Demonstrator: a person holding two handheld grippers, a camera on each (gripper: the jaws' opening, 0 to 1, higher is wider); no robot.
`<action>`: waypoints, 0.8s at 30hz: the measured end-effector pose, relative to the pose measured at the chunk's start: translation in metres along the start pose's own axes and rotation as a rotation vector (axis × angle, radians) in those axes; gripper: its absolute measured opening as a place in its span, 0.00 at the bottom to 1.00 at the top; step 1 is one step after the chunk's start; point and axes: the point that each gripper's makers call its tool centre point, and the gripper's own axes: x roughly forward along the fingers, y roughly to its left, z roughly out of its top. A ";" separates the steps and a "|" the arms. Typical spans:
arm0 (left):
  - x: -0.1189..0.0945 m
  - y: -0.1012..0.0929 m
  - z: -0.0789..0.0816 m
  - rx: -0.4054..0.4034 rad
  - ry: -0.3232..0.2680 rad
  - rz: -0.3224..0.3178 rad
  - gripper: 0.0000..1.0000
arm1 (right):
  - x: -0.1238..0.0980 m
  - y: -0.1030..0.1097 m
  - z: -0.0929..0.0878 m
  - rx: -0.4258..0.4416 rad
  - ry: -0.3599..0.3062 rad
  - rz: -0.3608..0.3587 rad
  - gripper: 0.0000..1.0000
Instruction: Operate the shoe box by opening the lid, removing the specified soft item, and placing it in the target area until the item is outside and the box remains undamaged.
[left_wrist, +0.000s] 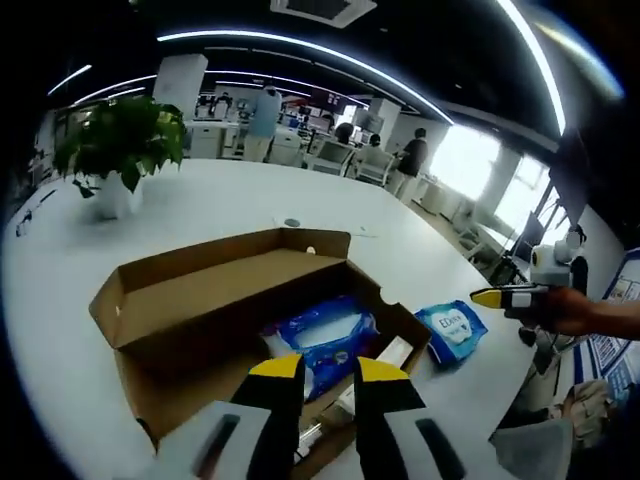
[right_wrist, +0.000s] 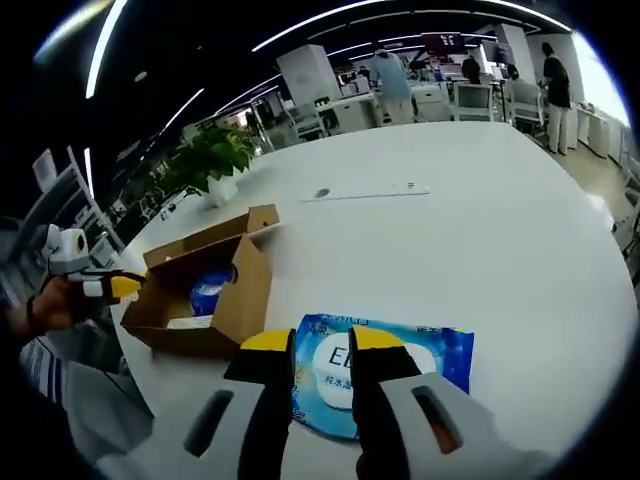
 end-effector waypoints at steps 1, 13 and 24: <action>-0.003 0.003 -0.001 -0.002 -0.002 0.007 0.19 | 0.001 0.003 0.000 -0.003 0.002 0.004 0.20; -0.029 0.032 -0.009 -0.007 -0.014 0.053 0.20 | 0.020 0.029 0.004 -0.050 0.030 0.052 0.21; -0.041 0.046 -0.016 -0.025 -0.029 0.078 0.21 | 0.035 0.059 0.018 -0.097 0.035 0.110 0.22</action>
